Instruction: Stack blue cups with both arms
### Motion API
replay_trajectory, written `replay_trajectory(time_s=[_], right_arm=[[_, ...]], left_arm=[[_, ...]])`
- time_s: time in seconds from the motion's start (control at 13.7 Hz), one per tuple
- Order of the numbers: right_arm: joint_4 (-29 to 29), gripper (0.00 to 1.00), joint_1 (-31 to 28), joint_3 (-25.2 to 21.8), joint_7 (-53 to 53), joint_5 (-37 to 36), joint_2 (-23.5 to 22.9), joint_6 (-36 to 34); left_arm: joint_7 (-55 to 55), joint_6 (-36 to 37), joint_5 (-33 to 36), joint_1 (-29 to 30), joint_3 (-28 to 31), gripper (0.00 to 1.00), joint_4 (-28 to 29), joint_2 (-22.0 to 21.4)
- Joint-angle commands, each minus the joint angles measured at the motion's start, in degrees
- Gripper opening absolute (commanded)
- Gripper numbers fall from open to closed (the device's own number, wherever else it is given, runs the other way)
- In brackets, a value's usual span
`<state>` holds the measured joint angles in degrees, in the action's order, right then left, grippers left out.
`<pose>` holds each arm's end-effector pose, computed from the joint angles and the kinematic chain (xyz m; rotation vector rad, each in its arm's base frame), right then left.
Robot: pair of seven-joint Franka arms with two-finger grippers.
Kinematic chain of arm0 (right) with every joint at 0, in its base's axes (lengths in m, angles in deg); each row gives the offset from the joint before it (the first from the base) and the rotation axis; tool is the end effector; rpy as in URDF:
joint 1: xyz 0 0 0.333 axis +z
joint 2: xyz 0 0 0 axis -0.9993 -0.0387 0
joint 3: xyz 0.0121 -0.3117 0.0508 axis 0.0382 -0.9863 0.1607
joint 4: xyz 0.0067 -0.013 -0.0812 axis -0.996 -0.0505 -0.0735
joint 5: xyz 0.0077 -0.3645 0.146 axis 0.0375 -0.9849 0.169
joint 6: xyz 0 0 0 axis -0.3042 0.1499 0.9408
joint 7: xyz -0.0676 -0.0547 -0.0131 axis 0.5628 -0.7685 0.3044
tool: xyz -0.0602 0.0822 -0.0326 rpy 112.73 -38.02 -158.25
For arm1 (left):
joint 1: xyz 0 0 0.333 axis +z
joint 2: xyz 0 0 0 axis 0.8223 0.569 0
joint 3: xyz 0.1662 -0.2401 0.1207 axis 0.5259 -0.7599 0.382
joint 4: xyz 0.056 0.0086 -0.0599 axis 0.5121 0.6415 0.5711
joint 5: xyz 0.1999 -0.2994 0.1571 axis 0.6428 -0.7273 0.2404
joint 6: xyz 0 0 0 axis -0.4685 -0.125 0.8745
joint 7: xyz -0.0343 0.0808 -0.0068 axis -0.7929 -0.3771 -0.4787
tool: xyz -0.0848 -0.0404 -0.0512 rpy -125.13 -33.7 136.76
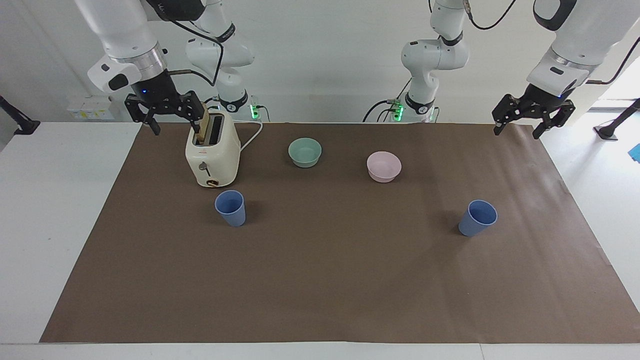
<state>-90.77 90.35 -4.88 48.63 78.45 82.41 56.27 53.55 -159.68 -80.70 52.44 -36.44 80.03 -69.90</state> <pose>0.5456 0.0215 0.6386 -3.1135 -0.0351 -0.0425 0.5422 -0.0123 0.6414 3.1111 -0.2845 0.0517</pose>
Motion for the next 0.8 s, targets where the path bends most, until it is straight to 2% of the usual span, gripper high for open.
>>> replay_trajectory(time_s=[0.0, 0.73], right_arm=[[0.02, 1.00, -0.45, 0.26, -0.46, 0.41, -0.08, -0.31], [0.02, 1.00, -0.45, 0.26, -0.46, 0.41, 0.01, -0.31]], left_arm=[[-0.31, 0.73, -0.37, -0.37, 0.55, 1.00, -0.38, -0.45], [-0.05, 1.17, -0.28, -0.19, 0.82, 1.00, -0.47, -0.45]])
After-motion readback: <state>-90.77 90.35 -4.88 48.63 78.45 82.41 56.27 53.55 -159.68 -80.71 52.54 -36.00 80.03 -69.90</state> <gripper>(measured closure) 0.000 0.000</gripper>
